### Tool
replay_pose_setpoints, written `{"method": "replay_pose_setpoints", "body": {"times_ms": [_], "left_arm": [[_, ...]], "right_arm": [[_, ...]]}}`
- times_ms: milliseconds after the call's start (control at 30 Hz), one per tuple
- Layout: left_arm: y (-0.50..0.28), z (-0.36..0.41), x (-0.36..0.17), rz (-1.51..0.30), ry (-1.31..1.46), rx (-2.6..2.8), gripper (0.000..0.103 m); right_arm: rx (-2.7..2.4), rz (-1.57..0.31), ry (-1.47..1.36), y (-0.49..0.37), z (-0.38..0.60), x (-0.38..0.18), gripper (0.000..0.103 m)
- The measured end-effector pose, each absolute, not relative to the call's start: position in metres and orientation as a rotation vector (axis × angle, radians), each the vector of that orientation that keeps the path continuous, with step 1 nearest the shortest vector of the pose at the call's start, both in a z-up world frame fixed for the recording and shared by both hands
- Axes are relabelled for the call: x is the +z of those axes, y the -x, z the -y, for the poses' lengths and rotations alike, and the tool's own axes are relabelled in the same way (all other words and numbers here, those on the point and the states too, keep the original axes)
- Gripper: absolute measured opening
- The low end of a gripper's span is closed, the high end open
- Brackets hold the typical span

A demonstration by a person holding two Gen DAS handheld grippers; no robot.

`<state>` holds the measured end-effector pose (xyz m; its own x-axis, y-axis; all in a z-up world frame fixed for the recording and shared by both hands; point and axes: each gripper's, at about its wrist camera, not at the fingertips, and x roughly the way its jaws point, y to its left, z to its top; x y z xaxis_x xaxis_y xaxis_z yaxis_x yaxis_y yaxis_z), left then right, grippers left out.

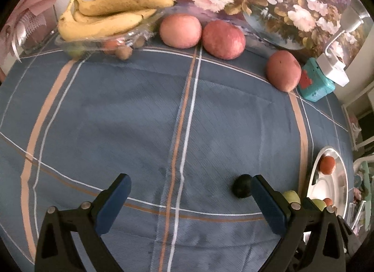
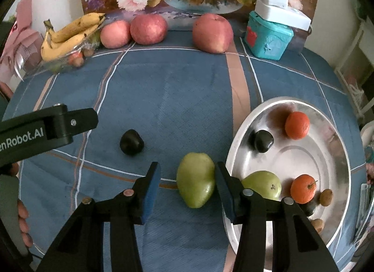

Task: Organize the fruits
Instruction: 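Grasp the dark plum with the left tool while the right tool grasps the green pear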

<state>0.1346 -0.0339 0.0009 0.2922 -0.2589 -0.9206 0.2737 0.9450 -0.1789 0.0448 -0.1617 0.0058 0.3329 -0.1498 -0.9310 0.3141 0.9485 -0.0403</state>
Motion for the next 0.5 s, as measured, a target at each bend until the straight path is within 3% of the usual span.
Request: {"method": "replay_pose_setpoints", "body": {"times_ms": [67,133,267,333,400,500], "left_arm": [[-0.135,0.038,-0.003,-1.232,0.009,-0.381,0.103],[-0.135,0.043,-0.007,-1.240,0.016,-0.405,0.103],[-0.130,0.062,-0.015,-1.242,-0.022,-0.463,0.100],[-0.129,0.071,-0.017,-1.239,-0.022,-0.486,0.090],[-0.129,0.075,-0.020,-1.250,-0.004,-0.507,0.086],[-0.129,0.077,-0.024,-1.264,0.014,-0.507,0.065]], "right_arm": [[-0.312,-1.195,-0.147,-0.045,0.162,0.005,0.047],[-0.331,-1.196,-0.133,-0.044,0.163,0.005,0.035],[-0.332,-1.186,-0.165,-0.042,0.168,0.006,0.033],[-0.329,-1.186,-0.159,-0.043,0.168,0.006,0.033],[-0.327,-1.185,-0.162,-0.043,0.168,0.006,0.034],[-0.310,-1.180,-0.202,-0.040,0.172,0.007,0.034]]}}
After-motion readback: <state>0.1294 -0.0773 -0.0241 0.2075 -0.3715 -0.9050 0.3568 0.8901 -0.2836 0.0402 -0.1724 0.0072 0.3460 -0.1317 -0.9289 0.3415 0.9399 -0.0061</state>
